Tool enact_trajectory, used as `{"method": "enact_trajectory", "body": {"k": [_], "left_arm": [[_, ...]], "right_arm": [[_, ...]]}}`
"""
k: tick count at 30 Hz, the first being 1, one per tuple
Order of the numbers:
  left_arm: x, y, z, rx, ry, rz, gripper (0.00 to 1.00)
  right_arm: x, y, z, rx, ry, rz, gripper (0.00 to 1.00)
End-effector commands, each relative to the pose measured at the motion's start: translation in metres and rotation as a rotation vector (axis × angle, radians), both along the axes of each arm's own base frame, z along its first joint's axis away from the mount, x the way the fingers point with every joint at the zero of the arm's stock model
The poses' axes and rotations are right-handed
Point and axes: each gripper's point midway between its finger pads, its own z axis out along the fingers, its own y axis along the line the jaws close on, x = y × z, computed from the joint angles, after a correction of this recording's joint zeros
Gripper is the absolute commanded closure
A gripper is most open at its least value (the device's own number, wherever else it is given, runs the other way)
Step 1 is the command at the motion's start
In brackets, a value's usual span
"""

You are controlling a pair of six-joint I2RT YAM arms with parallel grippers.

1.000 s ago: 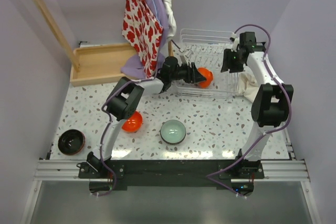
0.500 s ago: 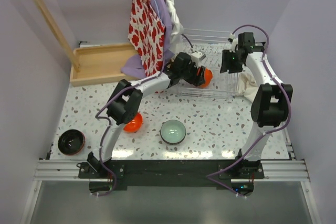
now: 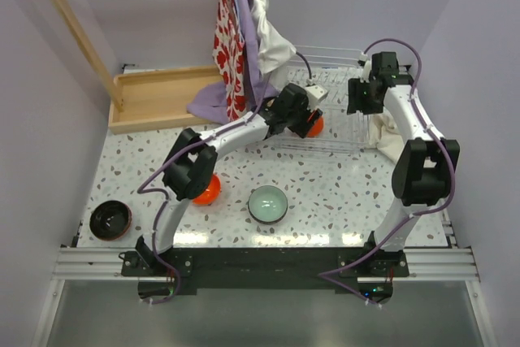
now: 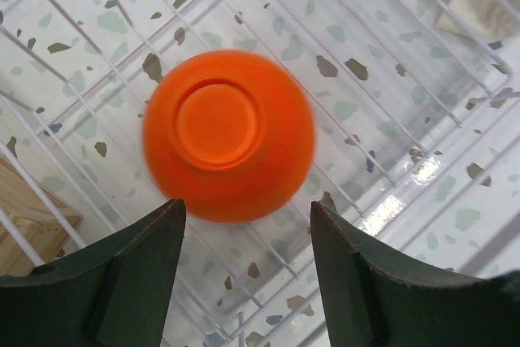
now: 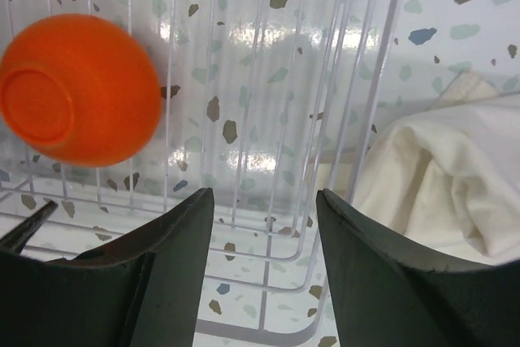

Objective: Load the bowls into the dish rack

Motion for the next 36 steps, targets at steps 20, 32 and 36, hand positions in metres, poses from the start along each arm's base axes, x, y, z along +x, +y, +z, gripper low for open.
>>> {"method": "enact_trajectory", "body": {"k": [20, 32, 36], "left_arm": [[-0.073, -0.045, 0.051, 0.057, -0.191, -0.317, 0.33], [-0.101, -0.036, 0.056, 0.106, -0.253, -0.387, 0.34], [-0.111, -0.012, 0.082, 0.115, -0.307, -0.389, 0.35]], "right_arm": [[-0.013, -0.046, -0.024, -0.165, 0.080, -0.048, 0.58], [-0.039, -0.051, -0.023, -0.164, 0.107, 0.070, 1.00], [-0.050, -0.058, -0.011, -0.197, 0.083, 0.120, 1.00]]}}
